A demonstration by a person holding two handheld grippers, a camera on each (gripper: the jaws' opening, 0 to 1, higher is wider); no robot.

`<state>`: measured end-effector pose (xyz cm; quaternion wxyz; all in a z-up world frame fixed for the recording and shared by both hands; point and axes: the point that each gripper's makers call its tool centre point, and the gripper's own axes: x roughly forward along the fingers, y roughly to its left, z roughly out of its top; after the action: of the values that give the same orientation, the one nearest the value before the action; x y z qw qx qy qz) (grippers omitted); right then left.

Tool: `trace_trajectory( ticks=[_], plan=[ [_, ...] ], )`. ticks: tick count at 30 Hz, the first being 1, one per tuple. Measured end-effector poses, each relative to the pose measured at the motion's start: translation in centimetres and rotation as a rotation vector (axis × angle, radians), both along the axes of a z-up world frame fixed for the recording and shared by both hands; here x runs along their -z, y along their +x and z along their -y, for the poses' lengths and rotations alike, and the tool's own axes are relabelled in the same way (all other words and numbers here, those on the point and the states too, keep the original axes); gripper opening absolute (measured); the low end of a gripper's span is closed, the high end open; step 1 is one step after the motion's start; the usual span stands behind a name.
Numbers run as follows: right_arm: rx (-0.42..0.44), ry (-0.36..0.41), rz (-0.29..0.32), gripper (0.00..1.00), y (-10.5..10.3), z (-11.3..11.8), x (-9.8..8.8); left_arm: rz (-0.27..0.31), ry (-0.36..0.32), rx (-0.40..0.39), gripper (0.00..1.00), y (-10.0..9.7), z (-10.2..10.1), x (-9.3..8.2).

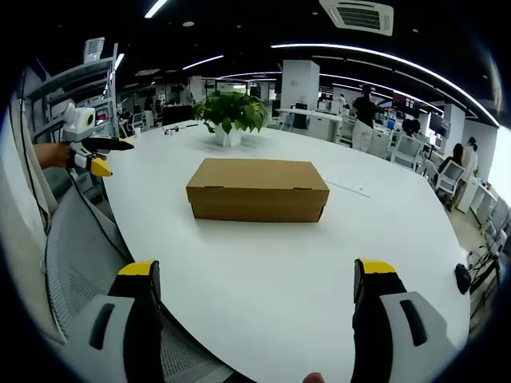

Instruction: Operate the shoe box by opening the lid, removing the specified soft item, and placing it in the target area until the item is outside and the box remains undamaged.

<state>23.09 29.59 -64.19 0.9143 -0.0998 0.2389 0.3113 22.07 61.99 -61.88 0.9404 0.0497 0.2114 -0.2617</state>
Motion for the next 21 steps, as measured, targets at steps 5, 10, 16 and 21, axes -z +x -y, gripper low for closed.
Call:
trace_trajectory(
  ticks=[5,10,16,21],
  plan=[
    [-0.004,0.001,0.001,0.96,0.00,-0.10,-0.02,-0.001,0.006,0.007,1.00,-0.07,0.11,0.21],
    [-0.005,0.000,0.000,0.96,-0.07,-0.11,-0.04,-0.001,0.005,0.008,1.00,-0.04,0.00,0.46],
    [-0.010,0.000,0.001,0.96,-0.08,-0.15,-0.06,0.005,0.006,0.006,1.00,0.06,-0.17,0.50],
    [-0.014,-0.001,0.002,0.96,-0.09,-0.19,-0.13,0.001,0.012,0.012,1.00,0.01,-0.12,0.74]
  ],
)
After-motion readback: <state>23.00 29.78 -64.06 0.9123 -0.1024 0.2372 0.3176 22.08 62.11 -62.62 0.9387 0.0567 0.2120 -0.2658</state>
